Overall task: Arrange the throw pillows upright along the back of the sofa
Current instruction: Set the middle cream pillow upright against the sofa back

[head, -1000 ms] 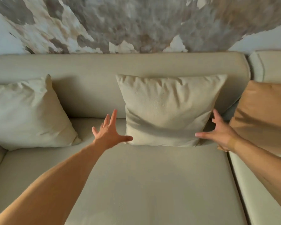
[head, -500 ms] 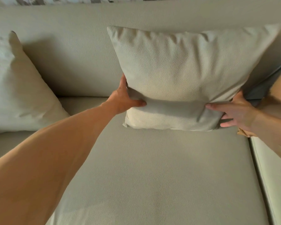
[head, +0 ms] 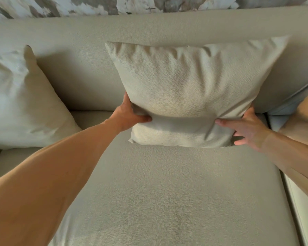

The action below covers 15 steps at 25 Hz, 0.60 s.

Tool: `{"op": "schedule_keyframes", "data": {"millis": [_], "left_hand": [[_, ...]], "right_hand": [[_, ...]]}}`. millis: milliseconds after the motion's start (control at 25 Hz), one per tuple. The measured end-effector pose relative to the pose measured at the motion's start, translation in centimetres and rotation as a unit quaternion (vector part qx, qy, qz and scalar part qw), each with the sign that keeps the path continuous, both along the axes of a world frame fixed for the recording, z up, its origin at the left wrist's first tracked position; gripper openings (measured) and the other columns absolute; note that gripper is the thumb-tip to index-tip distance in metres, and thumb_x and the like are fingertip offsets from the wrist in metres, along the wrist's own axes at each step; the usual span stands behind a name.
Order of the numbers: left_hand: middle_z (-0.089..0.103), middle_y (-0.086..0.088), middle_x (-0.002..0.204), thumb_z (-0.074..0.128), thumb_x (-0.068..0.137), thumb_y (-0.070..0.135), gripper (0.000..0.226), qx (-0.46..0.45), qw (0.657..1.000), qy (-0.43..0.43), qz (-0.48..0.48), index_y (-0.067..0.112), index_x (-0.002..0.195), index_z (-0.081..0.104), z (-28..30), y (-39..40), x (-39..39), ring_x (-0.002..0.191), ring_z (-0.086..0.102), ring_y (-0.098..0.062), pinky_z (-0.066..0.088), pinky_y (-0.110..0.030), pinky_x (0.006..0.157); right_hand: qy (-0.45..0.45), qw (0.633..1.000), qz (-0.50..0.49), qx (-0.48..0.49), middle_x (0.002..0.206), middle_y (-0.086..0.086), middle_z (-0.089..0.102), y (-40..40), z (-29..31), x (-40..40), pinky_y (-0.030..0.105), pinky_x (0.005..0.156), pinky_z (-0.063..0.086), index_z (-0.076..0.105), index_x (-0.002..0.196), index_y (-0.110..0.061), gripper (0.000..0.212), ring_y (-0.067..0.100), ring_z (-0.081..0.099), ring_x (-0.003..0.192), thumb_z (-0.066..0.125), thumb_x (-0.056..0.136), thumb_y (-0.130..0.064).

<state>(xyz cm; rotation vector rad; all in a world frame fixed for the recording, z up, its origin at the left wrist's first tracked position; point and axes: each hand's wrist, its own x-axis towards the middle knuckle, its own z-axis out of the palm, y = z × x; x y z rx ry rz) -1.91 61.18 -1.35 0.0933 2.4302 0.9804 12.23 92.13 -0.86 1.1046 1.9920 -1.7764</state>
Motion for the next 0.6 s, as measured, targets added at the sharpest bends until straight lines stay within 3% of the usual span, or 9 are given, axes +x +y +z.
{"op": "schedule_keyframes", "data": {"millis": [160,360,520,600], "left_hand": [[0.046,-0.004,0.142,0.086,0.066,0.035,0.115,0.005,1.000,-0.003,-0.001,0.040,0.147,0.006,-0.3,0.3,0.2,0.128,0.047,-0.031,0.040,-0.042,0.106],[0.047,-0.002,0.140,0.086,0.067,0.033,0.113,0.005,1.000,-0.011,-0.008,0.040,0.147,0.007,-0.3,0.6,0.0,0.127,0.047,-0.030,0.039,-0.039,0.104],[0.046,-0.003,0.143,0.086,0.067,0.035,0.116,-0.011,1.000,-0.017,-0.010,0.039,0.148,0.003,-0.5,0.8,0.0,0.127,0.048,-0.031,0.040,-0.038,0.102],[0.045,-0.006,0.144,0.085,0.067,0.036,0.120,-0.024,1.000,-0.013,-0.003,0.039,0.149,-0.002,-0.3,1.0,0.5,0.126,0.049,-0.034,0.042,-0.041,0.102]], "right_hand": [[0.000,1.000,-0.006,0.012,0.146,-0.011,0.042,0.4,0.0,0.2,0.071,0.097,0.035,0.018,0.141,-0.047,0.125,0.035,0.047,0.128,0.089,0.038,-0.039],[-0.008,1.000,-0.007,0.017,0.142,-0.013,0.044,0.8,-0.1,0.6,0.069,0.095,0.038,0.019,0.136,-0.051,0.140,0.031,0.050,0.122,0.091,0.016,-0.053],[-0.031,0.998,-0.025,0.049,0.144,-0.012,0.041,1.0,-1.2,0.4,0.066,0.095,0.040,0.021,0.137,-0.040,0.103,0.030,0.046,0.126,0.088,0.059,-0.036],[-0.028,0.996,-0.023,0.081,0.139,-0.008,0.042,0.9,-1.0,0.5,0.052,0.088,0.044,0.022,0.138,-0.027,0.092,0.025,0.046,0.119,0.083,0.070,-0.034]]}}
